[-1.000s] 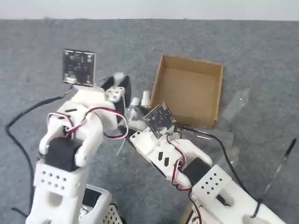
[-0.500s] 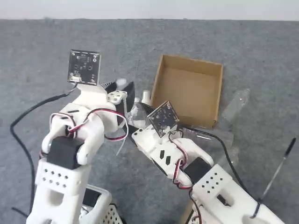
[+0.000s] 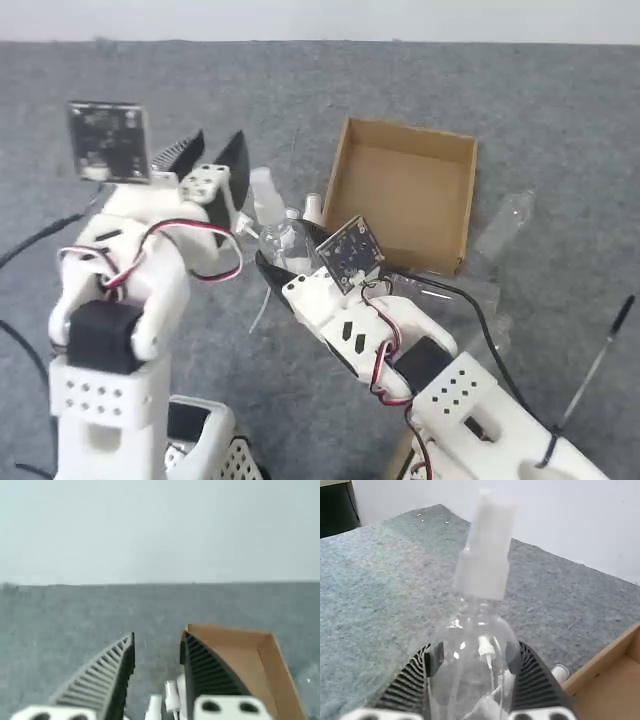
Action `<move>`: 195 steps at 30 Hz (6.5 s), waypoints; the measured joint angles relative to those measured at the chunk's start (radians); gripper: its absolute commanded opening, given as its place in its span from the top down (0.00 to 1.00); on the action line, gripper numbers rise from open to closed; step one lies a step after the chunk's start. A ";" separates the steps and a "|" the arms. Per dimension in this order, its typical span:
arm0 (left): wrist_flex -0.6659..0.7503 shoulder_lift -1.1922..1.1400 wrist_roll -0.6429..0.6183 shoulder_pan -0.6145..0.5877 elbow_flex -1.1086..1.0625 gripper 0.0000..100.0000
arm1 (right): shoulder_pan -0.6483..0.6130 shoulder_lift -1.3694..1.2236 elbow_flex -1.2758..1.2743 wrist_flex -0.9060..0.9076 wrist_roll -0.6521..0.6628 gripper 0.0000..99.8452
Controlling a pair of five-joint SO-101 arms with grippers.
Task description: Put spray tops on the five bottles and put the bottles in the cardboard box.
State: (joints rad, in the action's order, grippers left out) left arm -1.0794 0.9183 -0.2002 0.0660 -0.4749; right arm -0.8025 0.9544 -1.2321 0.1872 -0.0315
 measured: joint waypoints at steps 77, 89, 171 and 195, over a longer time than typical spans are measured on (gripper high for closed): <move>0.167 0.591 0.057 0.238 -0.775 0.75 | 0.107 -0.471 0.982 0.769 -0.003 0.99; 0.167 0.583 0.061 0.233 -0.775 0.75 | 0.229 -0.368 0.924 0.798 -0.005 0.99; 0.284 0.583 0.063 0.054 -0.890 0.99 | 0.531 -1.323 0.845 -0.402 -0.005 0.80; 0.284 0.583 0.063 0.054 -0.890 0.99 | 0.531 -1.307 0.845 -0.351 -0.005 0.71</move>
State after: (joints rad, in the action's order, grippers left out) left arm -0.7956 1.5014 -0.1373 0.1197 -1.3648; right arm -0.2716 -0.3529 -0.3867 -0.1642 -0.0361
